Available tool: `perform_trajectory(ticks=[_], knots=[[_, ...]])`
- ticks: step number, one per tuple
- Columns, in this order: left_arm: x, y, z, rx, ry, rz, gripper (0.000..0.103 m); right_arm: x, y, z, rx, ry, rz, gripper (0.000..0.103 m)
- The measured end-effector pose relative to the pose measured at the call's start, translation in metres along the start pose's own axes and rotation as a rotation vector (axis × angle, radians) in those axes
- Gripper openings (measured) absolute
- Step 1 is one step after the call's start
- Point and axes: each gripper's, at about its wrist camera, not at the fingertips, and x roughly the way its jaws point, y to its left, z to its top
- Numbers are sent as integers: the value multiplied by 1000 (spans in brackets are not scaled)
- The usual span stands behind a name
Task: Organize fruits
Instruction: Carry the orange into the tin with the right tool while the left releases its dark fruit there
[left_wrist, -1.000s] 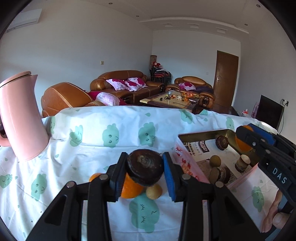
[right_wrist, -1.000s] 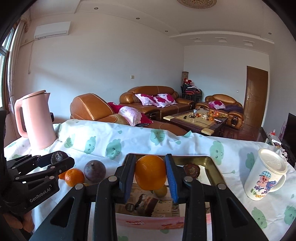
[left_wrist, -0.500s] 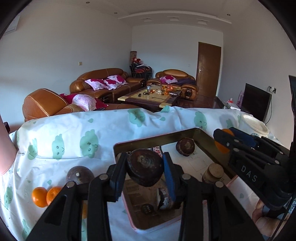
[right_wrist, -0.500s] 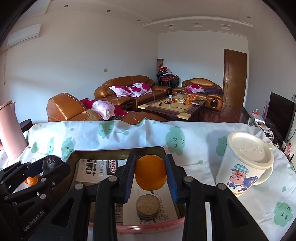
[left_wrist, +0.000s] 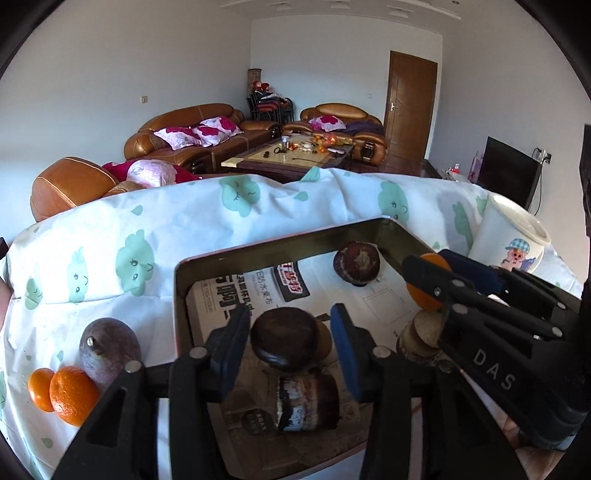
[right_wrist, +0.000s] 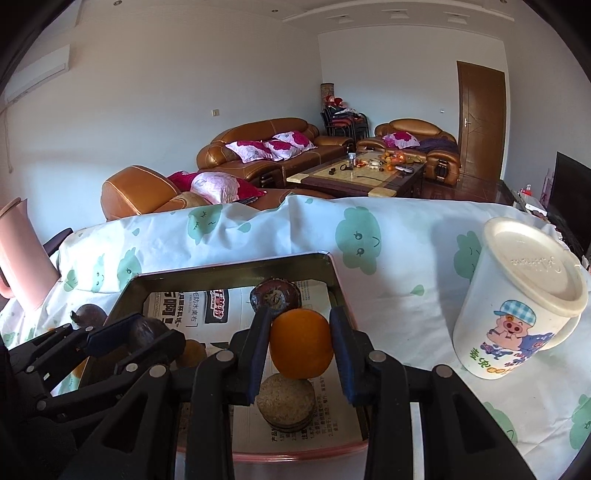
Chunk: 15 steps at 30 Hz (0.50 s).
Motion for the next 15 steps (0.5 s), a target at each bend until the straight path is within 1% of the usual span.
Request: perform_trajectory(ticks=[2, 3, 4, 6, 7, 9, 10, 12, 15], knots=[[-1, -2, -1, 12, -4, -4, 76, 0, 1, 0, 12, -4, 34, 37], [-4, -4, -1, 19, -17, 12, 92, 1, 0, 0, 24, 2, 61, 37], [-7, -6, -2, 26, -35, 36, 102, 2, 1, 0, 31, 7, 76, 40], [-16, -10, -4, 46, -80, 62, 103, 2, 2, -1, 47, 6, 107, 56], [-20, -11, -4, 54, -105, 74, 103, 1, 3, -1, 51, -3, 109, 59], [-31, -10, -6, 52, -156, 84, 103, -8, 6, 0, 43, -51, 106, 64], [-35, -9, -5, 47, -172, 94, 103, -14, 7, 1, 33, -80, 99, 70], [-40, -4, -6, 29, -186, 110, 103, -26, 11, 2, 14, -149, 69, 79], [-43, 7, -7, -8, -183, 138, 103, -42, 16, 2, -7, -245, 3, 83]])
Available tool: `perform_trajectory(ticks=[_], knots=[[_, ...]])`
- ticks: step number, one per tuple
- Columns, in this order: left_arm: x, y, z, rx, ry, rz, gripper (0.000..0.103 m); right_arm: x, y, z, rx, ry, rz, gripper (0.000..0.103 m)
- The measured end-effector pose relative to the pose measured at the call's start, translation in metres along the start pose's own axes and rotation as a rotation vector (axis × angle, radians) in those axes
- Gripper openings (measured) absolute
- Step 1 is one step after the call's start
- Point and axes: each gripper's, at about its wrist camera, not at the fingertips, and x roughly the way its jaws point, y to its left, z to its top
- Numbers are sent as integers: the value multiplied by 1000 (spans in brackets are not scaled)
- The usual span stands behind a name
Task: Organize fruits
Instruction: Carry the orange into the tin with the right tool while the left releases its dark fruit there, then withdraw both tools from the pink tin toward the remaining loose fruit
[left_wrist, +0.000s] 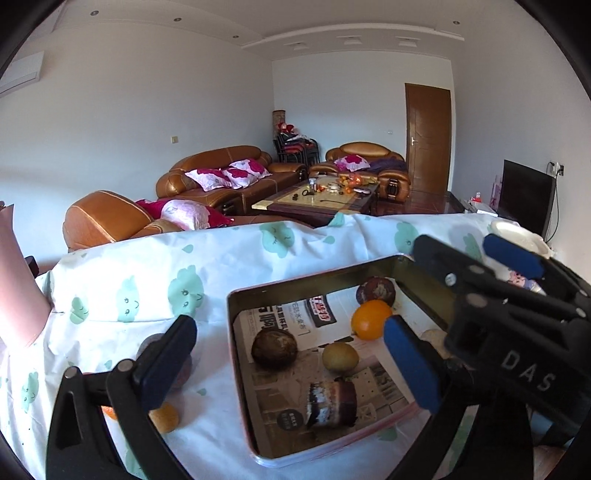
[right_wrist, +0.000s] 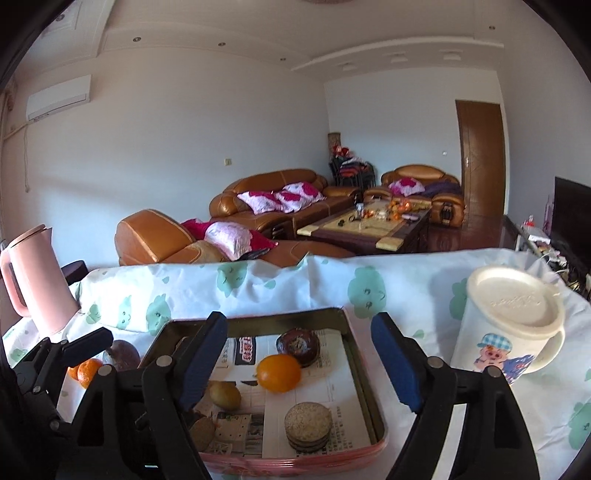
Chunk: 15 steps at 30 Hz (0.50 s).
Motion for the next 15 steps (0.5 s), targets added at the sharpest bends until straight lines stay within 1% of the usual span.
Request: perform_trajectory(ticks=[3, 5, 9, 15], knots=[[-3, 15, -2, -31, -7, 40, 103, -8, 3, 1, -35, -81, -67, 86], [-5, 25, -4, -49, -4, 72, 103, -9, 5, -1, -60, -113, -96, 87], [-8, 41, -8, -73, -5, 105, 103, -4, 7, -2, -56, -88, -93, 87], [-10, 53, -14, -89, 7, 107, 103, -10, 9, -6, -44, -91, -99, 87]])
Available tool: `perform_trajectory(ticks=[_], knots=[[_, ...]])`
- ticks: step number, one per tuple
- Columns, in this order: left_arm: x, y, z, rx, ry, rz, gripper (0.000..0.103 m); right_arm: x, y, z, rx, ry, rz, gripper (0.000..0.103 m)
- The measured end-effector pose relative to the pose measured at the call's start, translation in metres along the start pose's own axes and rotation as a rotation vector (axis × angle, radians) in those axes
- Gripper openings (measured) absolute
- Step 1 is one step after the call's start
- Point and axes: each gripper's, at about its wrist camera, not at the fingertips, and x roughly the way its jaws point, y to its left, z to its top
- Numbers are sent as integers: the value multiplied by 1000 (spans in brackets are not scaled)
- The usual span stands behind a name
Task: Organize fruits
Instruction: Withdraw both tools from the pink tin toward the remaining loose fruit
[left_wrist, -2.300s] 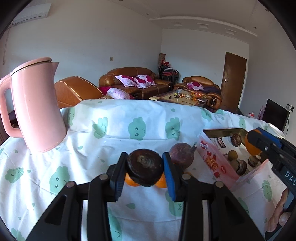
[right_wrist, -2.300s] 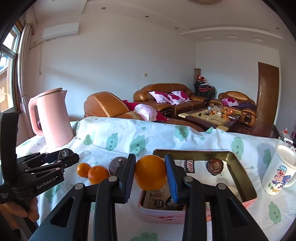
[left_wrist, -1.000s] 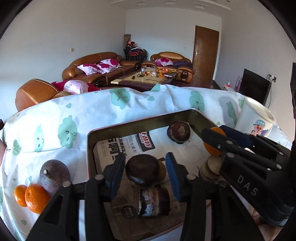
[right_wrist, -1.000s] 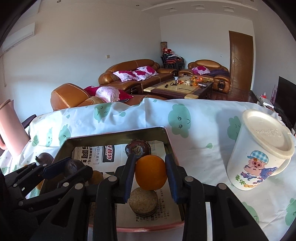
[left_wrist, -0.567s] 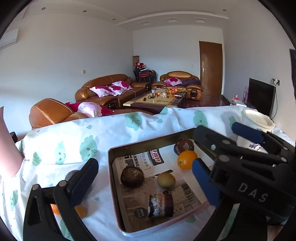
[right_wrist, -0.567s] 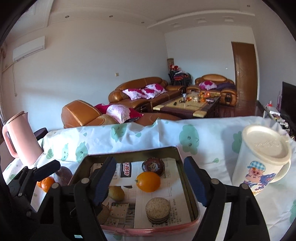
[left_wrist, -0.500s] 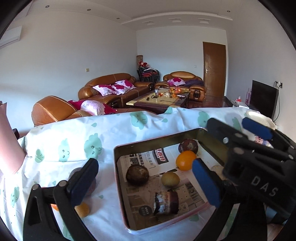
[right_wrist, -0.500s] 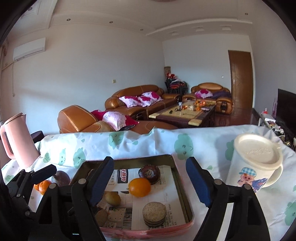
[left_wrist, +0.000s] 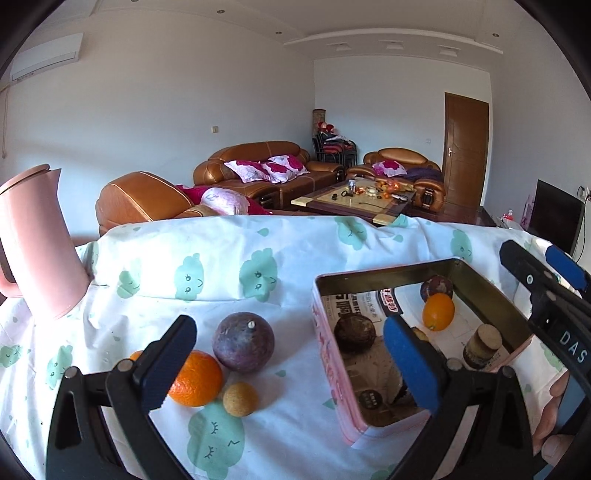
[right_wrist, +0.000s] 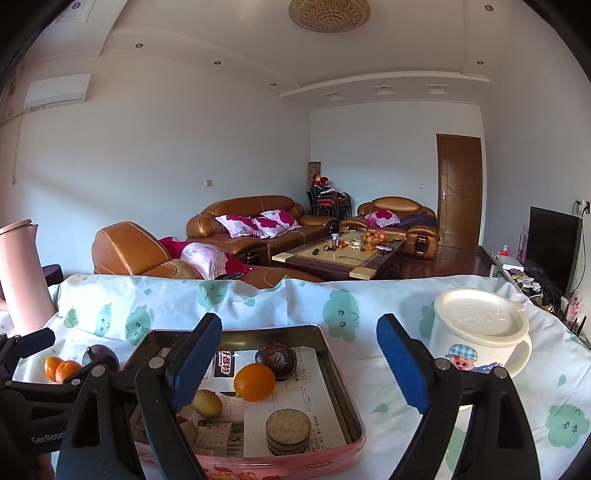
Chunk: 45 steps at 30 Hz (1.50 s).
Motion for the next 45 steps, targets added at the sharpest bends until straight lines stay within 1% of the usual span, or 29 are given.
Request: perform_trajectory(ticks=[6, 13, 17, 20, 24, 30, 36, 38, 41, 43, 45], knots=[[-4, 10, -5, 25, 7, 3, 103, -8, 13, -4, -18, 1, -20, 87], [-7, 34, -9, 18, 29, 17, 103, -18, 25, -9, -8, 12, -35, 87], [-7, 51, -11, 7, 46, 18, 103, -23, 32, -11, 29, 34, -21, 87], [-7, 62, -13, 5, 53, 26, 103, -25, 43, -13, 28, 47, -7, 87], [-5, 81, -14, 5, 64, 49, 103, -28, 64, -14, 10, 56, 16, 87], [1, 119, -15, -39, 90, 82, 103, -30, 98, -17, -26, 77, 66, 87], [4, 152, -15, -60, 106, 131, 103, -30, 128, -20, -69, 95, 120, 87], [6, 163, -15, -67, 113, 159, 103, -28, 137, -20, -77, 118, 144, 87], [9, 177, -13, -78, 121, 207, 103, -21, 151, -22, -90, 174, 192, 87], [10, 187, -12, -97, 130, 222, 103, -15, 163, -25, -115, 220, 228, 87], [11, 196, -12, -117, 141, 227, 103, -10, 178, -28, -165, 257, 251, 86]])
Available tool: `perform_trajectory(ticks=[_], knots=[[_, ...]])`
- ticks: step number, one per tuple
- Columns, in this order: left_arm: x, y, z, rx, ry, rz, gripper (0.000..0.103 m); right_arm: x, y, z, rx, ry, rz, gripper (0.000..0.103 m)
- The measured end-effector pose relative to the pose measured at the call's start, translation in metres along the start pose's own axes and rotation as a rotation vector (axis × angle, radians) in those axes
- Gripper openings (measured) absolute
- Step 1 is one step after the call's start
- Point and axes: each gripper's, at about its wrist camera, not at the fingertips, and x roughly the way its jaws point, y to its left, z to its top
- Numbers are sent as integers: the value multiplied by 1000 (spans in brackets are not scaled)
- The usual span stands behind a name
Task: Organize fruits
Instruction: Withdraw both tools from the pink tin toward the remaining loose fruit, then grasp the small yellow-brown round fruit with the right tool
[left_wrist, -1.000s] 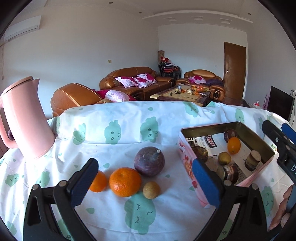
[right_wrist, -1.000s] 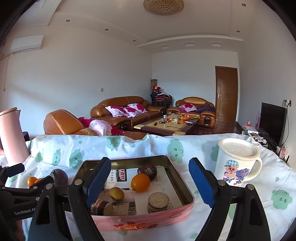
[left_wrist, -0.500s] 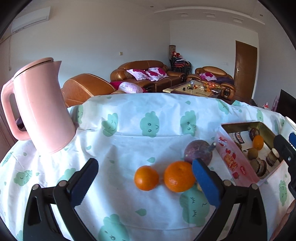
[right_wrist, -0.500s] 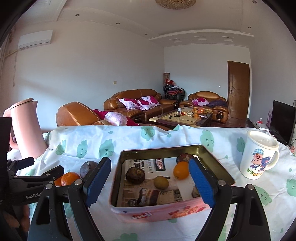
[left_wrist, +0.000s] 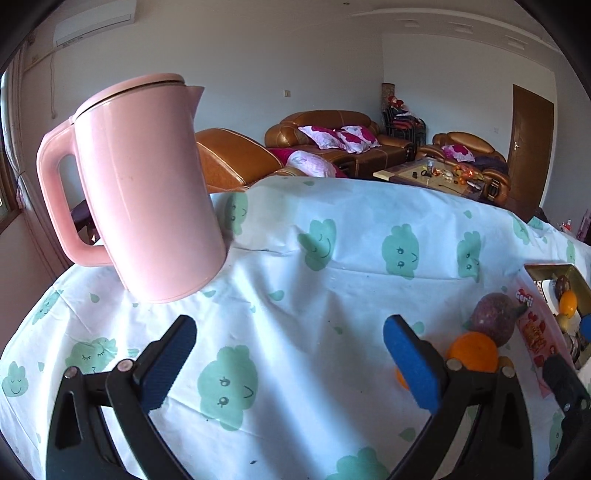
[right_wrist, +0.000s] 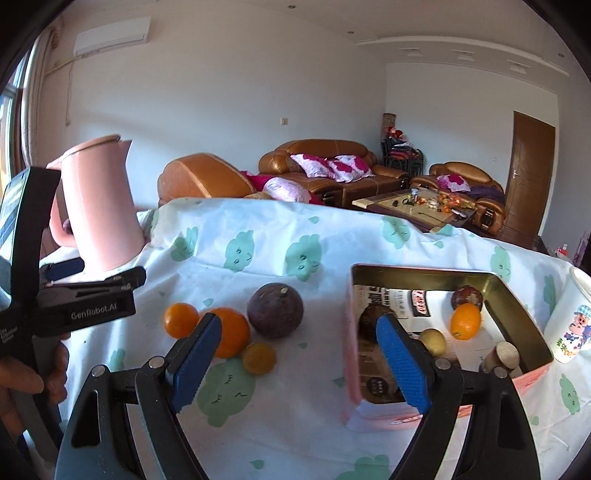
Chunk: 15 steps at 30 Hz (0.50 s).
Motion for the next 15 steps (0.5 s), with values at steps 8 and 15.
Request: perform_trajectory(ticks=[8, 15], knots=[[6, 7, 1, 27, 29, 1, 103, 32, 25, -5, -118, 176, 69, 52], [9, -13, -3, 120, 46, -26, 103, 56, 34, -13, -157, 306, 85, 44]])
